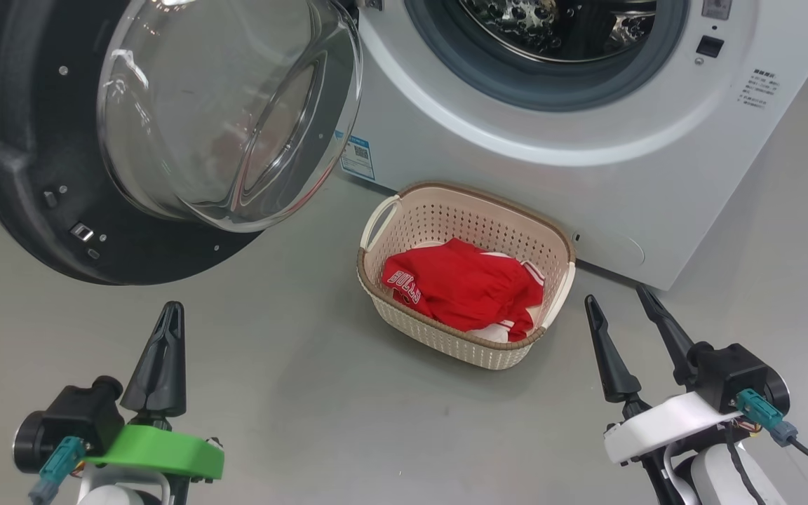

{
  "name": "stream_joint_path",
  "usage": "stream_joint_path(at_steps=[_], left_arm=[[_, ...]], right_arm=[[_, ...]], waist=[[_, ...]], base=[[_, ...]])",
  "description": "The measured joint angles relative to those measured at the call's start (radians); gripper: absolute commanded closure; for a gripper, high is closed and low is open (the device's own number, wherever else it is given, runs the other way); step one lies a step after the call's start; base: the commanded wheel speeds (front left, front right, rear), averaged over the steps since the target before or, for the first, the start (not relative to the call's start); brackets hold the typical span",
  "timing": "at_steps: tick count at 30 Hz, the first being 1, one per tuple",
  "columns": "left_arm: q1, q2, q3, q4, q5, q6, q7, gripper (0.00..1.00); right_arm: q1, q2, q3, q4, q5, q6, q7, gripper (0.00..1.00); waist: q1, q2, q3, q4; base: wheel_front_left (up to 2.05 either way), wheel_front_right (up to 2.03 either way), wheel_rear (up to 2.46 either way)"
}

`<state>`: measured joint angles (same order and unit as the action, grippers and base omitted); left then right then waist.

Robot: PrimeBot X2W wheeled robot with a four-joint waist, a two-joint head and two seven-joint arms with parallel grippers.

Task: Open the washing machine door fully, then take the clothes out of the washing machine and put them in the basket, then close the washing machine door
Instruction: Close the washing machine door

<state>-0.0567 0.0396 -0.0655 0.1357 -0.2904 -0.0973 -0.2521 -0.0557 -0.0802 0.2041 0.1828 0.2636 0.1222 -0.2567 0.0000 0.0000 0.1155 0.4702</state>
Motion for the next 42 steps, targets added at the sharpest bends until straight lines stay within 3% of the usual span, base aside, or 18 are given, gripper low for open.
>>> stream_joint_path(at_steps=[13,21,26,33,42], left_arm=[[-0.006,0.007,0.061,-0.067,0.009,-0.001,0.0,1.0],[-0.137,0.104,0.162,-0.205,0.034,-0.006,-0.004,1.0],[-0.223,0.196,0.244,-0.223,0.025,-0.011,-0.006,1.0],[-0.344,0.317,0.398,-0.137,-0.074,-0.014,0.024,1.0],[-0.522,0.359,0.571,0.127,-0.323,0.002,0.19,1.0]], right_arm=[[-0.032,-0.02,0.027,-0.011,-0.011,0.0,0.0,0.0],[-0.061,-0.041,0.024,-0.014,-0.013,0.0,0.0,0.0],[-0.069,-0.051,0.023,-0.013,-0.017,0.0,0.0,0.0],[-0.093,-0.056,0.034,-0.013,-0.019,0.0,0.0,0.0],[-0.102,-0.064,0.04,-0.006,-0.02,0.0,0.0,0.0]], waist=[[0.0,0.0,0.082,-0.023],[0.0,0.0,0.138,-0.045],[0.0,0.0,0.163,-0.052],[0.0,0.0,0.178,-0.056],[0.0,0.0,0.196,-0.065]], base=[[0.0,0.0,0.0],[0.0,0.0,0.0],[0.0,0.0,0.0],[0.0,0.0,0.0],[0.0,0.0,0.0]])
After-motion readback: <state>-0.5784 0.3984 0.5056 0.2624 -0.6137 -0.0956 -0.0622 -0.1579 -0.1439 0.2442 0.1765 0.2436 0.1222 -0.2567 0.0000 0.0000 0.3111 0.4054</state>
